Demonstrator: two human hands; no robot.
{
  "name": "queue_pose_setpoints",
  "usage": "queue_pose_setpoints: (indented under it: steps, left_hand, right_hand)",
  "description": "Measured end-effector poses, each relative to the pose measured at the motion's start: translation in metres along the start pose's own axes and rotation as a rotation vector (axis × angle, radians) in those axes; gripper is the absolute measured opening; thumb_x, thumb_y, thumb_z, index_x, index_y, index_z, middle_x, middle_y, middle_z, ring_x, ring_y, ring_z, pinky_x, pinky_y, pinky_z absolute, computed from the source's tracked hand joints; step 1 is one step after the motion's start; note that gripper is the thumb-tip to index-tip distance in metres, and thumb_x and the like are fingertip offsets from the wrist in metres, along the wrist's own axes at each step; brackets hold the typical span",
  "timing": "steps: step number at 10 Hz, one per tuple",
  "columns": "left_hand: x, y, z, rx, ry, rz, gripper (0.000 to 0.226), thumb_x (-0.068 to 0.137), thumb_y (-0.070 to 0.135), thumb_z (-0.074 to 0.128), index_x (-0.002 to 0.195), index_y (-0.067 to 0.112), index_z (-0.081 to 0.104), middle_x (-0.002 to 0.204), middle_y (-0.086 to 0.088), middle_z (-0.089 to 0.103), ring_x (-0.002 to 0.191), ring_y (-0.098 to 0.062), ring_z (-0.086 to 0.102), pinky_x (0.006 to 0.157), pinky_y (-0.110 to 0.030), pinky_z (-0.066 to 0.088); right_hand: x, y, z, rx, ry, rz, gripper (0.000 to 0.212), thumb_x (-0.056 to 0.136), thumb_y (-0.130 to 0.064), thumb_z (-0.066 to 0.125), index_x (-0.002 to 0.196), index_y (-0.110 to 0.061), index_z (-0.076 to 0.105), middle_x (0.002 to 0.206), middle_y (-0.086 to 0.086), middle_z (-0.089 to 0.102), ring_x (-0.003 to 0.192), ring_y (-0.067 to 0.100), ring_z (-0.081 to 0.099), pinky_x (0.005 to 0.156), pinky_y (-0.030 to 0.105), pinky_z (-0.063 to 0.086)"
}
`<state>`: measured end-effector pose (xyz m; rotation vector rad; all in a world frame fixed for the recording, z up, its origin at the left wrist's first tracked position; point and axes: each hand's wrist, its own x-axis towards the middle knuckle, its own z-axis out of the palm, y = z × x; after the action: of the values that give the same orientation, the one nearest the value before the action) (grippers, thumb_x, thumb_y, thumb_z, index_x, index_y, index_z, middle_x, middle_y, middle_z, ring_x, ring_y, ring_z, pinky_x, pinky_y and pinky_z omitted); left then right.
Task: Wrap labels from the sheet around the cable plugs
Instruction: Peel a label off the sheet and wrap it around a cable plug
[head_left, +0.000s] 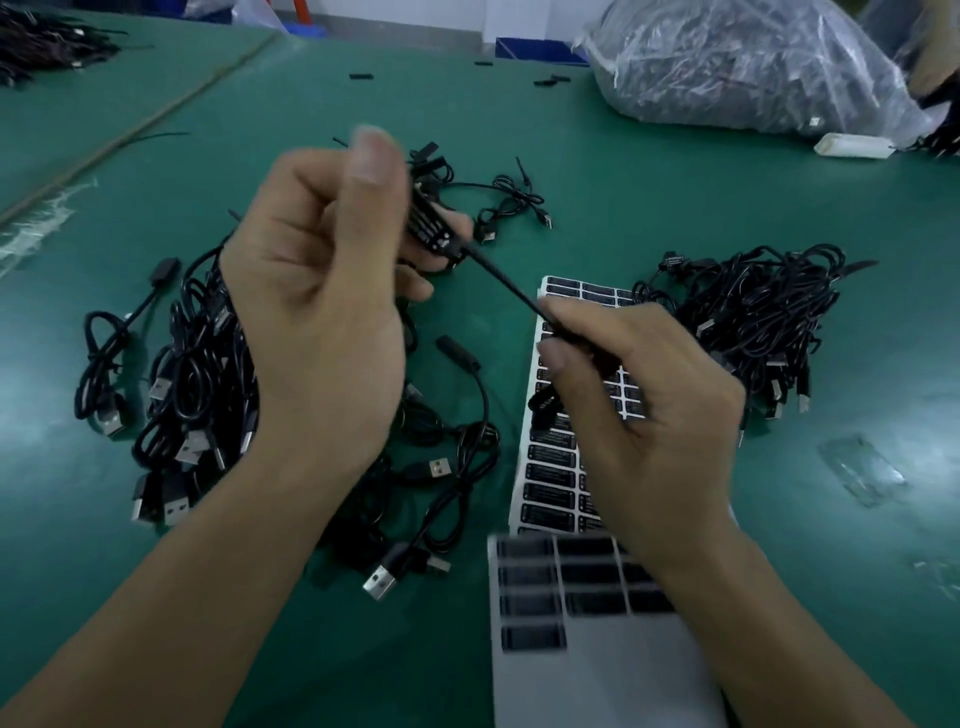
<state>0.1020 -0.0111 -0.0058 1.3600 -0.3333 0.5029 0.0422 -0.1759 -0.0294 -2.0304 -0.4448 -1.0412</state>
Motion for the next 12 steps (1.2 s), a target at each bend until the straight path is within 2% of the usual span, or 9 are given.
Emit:
queue_pose_setpoints:
  steps: [1, 2, 3, 4, 6, 8, 10, 11, 12]
  left_hand:
    - [-0.003, 0.008, 0.0, -0.073, 0.026, -0.117, 0.047, 0.11, 0.032, 0.035, 0.104, -0.008, 0.06, 0.088, -0.019, 0.069, 0.072, -0.019, 0.065, 0.058, -0.025, 0.051]
    - [-0.015, 0.023, 0.011, 0.184, -0.132, 0.106, 0.035, 0.105, 0.027, 0.044, 0.081, 0.01, 0.063, 0.067, -0.003, 0.066, 0.058, -0.012, 0.06, 0.051, -0.026, 0.048]
    - [-0.033, 0.036, 0.022, 0.572, -0.812, 0.257, 0.04, 0.093, 0.056, 0.053, 0.08, 0.022, 0.069, 0.069, 0.012, 0.065, 0.063, -0.005, 0.061, 0.058, -0.031, 0.053]
    - [-0.059, 0.033, 0.027, 0.936, -1.167, 0.541, 0.053, 0.08, 0.082, 0.049, 0.102, 0.038, 0.068, 0.09, 0.019, 0.062, 0.086, -0.005, 0.053, 0.079, -0.031, 0.05]
    - [-0.067, 0.009, 0.02, 1.115, -1.223, 0.204, 0.091, 0.067, 0.091, 0.054, 0.138, 0.036, 0.04, 0.125, 0.014, 0.042, 0.108, -0.008, 0.031, 0.093, -0.033, 0.031]
    - [-0.052, 0.004, 0.03, 1.094, -1.224, 0.03, 0.075, 0.074, 0.079, 0.063, 0.137, 0.042, 0.047, 0.123, 0.019, 0.048, 0.111, -0.005, 0.041, 0.084, -0.026, 0.024]
    - [-0.035, 0.003, 0.037, 1.02, -1.237, -0.12, 0.056, 0.084, 0.058, 0.071, 0.134, 0.045, 0.048, 0.117, 0.015, 0.052, 0.106, -0.008, 0.05, 0.084, -0.031, 0.039]
    - [-0.024, -0.002, 0.042, 1.044, -1.132, -0.054, 0.034, 0.094, 0.041, 0.067, 0.127, 0.042, 0.057, 0.11, 0.016, 0.058, 0.104, -0.012, 0.058, 0.085, -0.032, 0.046]
    - [-0.01, -0.015, 0.053, 1.119, -0.976, 0.086, 0.027, 0.098, 0.032, 0.063, 0.124, 0.04, 0.06, 0.112, 0.015, 0.067, 0.105, -0.013, 0.062, 0.079, -0.027, 0.039]
  right_hand:
    - [0.01, 0.003, -0.007, 0.026, 0.131, 0.091, 0.03, 0.093, -0.014, 0.069, 0.119, -0.027, 0.062, 0.1, -0.017, 0.067, 0.084, 0.002, 0.068, 0.076, 0.015, 0.054]
    - [0.024, 0.022, -0.022, 0.008, 0.269, 0.277, 0.024, 0.091, -0.016, 0.072, 0.1, -0.035, 0.061, 0.085, -0.014, 0.067, 0.072, 0.003, 0.066, 0.068, 0.018, 0.054]
    - [0.025, 0.038, -0.027, -0.116, 0.287, 0.369, 0.011, 0.092, -0.02, 0.07, 0.098, -0.027, 0.064, 0.079, -0.019, 0.063, 0.066, -0.003, 0.059, 0.066, 0.013, 0.049]
    - [0.023, 0.044, -0.026, -0.162, 0.301, 0.393, 0.009, 0.094, -0.022, 0.068, 0.099, -0.028, 0.064, 0.077, -0.023, 0.06, 0.065, -0.003, 0.056, 0.064, 0.011, 0.045]
    - [0.034, 0.051, -0.041, -0.257, 0.377, 0.446, 0.008, 0.091, -0.024, 0.067, 0.094, -0.031, 0.063, 0.071, -0.025, 0.057, 0.063, -0.008, 0.057, 0.066, 0.006, 0.043]
    - [0.07, 0.075, -0.075, -0.492, 0.262, 0.576, 0.024, 0.09, -0.032, 0.062, 0.106, -0.019, 0.075, 0.075, -0.009, 0.062, 0.078, 0.013, 0.059, 0.102, 0.041, 0.047]
    - [0.069, 0.086, -0.078, -0.535, 0.164, 0.662, 0.046, 0.096, -0.045, 0.058, 0.133, -0.018, 0.062, 0.127, 0.016, 0.057, 0.121, 0.031, 0.051, 0.096, 0.027, 0.035]
    - [0.047, 0.076, -0.067, -0.582, 0.271, 0.508, 0.031, 0.094, -0.037, 0.059, 0.118, -0.02, 0.068, 0.122, 0.013, 0.049, 0.115, 0.024, 0.045, 0.082, 0.009, 0.024]
    - [0.029, 0.066, -0.052, -0.526, 0.292, 0.337, 0.019, 0.092, -0.028, 0.06, 0.098, -0.016, 0.073, 0.102, 0.007, 0.052, 0.1, 0.018, 0.047, 0.078, 0.012, 0.029]
